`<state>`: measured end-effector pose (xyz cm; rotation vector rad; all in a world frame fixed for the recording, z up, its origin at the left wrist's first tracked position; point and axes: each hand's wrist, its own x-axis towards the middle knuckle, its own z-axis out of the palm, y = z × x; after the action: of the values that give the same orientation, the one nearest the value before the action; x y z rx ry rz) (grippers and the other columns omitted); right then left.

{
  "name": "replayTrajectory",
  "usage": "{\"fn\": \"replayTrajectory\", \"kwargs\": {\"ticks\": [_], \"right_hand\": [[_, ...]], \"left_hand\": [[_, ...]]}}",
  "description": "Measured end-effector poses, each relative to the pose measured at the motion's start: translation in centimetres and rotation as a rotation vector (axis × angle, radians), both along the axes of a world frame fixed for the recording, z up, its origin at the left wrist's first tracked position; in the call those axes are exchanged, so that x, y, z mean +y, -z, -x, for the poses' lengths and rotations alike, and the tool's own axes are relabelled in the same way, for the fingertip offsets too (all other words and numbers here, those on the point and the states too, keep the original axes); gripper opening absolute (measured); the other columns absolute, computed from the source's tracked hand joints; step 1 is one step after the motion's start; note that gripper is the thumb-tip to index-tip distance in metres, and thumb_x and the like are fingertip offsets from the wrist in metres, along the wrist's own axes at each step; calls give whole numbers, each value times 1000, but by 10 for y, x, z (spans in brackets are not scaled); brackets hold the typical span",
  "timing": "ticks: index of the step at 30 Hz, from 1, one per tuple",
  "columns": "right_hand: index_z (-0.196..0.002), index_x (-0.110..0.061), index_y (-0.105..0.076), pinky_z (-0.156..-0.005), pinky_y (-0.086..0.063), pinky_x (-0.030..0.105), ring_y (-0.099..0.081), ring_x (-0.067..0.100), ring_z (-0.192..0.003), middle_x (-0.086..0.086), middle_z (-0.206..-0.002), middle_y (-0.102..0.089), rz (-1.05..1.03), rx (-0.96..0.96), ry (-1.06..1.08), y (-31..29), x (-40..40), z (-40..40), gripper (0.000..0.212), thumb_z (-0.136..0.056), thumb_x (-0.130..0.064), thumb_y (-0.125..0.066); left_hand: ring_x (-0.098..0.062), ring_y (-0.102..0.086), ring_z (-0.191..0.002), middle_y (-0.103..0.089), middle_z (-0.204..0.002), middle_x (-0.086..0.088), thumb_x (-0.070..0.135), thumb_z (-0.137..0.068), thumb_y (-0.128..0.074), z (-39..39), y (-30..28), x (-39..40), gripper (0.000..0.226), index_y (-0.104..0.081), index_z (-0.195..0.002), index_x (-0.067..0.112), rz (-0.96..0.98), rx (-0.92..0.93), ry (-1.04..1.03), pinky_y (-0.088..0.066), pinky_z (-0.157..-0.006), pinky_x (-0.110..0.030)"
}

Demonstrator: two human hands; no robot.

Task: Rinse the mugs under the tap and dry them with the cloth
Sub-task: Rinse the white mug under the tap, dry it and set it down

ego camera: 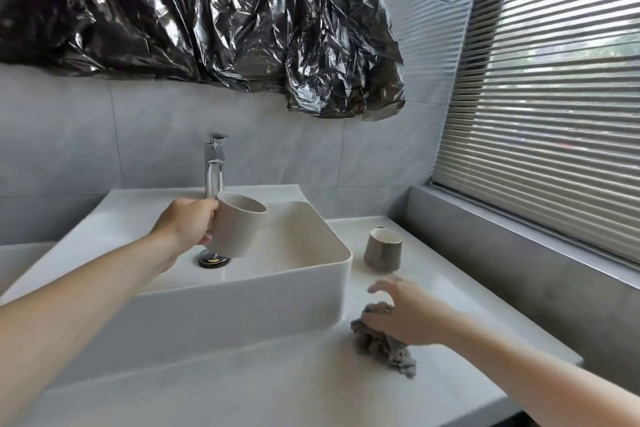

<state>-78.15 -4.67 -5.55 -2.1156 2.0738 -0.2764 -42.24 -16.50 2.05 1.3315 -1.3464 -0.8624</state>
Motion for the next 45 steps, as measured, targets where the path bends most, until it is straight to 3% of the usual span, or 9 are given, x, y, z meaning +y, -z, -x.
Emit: {"fn": "replayTrajectory", "kwargs": {"ticks": [7, 11, 15, 26, 29, 33, 37, 42, 45], "right_hand": [[-145, -36, -42, -96, -41, 33, -48, 26, -125, -7, -139, -48, -35, 180, -64, 40, 28, -4, 51, -99, -55, -50], [-103, -25, -66, -90, -55, 36, -68, 19, -100, -7, -103, -73, 63, -257, 5, 24, 15, -18, 13, -93, -26, -58], [-90, -28, -68, -65, -52, 34, -60, 11, -65, 1, -78, -71, 294, -599, -2, -22, -7, -55, 17, -80, -41, -61], [-107, -33, -64, -66, -46, 13, -66, 0, -89, -16, -94, -71, 467, -873, -31, -63, -121, -197, 26, -84, -24, -72], [-99, -31, -63, -75, -49, 17, -63, 0, -91, -15, -98, -66, 533, -854, -39, -52, -143, -222, 22, -83, -22, -76], [-93, -27, -71, -92, -41, 4, -53, -11, -107, -10, -115, -53, 646, -880, -125, -41, -160, -251, 25, -80, -9, -81], [-107, -38, -64, -85, -42, 0, -52, -17, -106, -14, -113, -53, 741, -872, -219, -38, -167, -276, 54, -73, -1, -83], [-98, -38, -71, -86, -60, 40, -64, 9, -100, -23, -109, -60, 729, -909, -208, -43, -179, -277, 38, -76, -9, -83], [-99, -38, -80, -97, -38, 5, -45, -3, -118, -41, -120, -55, 797, -792, -218, -37, -180, -280, 28, -80, -17, -85]], "left_hand": [[-20, -46, -63, -49, -57, 5, 23, -91, -55, -7, 0, 20, 30, -55, -62, 19, 8, -59, -9, -48, -62, -30], [-19, -48, -63, -51, -52, 10, 23, -91, -56, -15, 3, 26, 32, -56, -60, 20, -5, -50, -11, -48, -62, -30], [-22, -43, -63, -47, -54, 8, 30, -93, -55, -22, 3, 26, 41, -47, -53, 22, -9, -36, -12, -38, -62, -31], [-36, -57, -97, -70, -91, -13, 38, -106, -41, -24, 2, -25, 45, -55, -71, 14, 86, -374, -285, -41, -82, -36], [-35, -52, -85, -66, -90, -26, 32, -108, -41, -35, 8, -45, 47, -45, -65, 13, 117, -268, -269, -32, -69, -38], [-27, -43, -74, -47, -65, -3, 31, -108, -42, -49, 19, -64, 45, -39, -66, 15, 80, -103, -283, -30, -66, -36], [-30, -59, -81, -66, -78, -8, 35, -107, -43, -50, 32, -74, 47, -61, -75, 5, 48, -13, -309, -47, -74, -37], [-41, -71, -98, -76, -99, -22, 38, -105, -48, -52, 40, -80, 47, -74, -97, -1, 3, 214, -228, -59, -90, -57], [-42, -71, -101, -76, -100, -23, 37, -105, -51, -50, 39, -80, 46, -75, -98, -1, 7, 254, -215, -59, -90, -58]]}}
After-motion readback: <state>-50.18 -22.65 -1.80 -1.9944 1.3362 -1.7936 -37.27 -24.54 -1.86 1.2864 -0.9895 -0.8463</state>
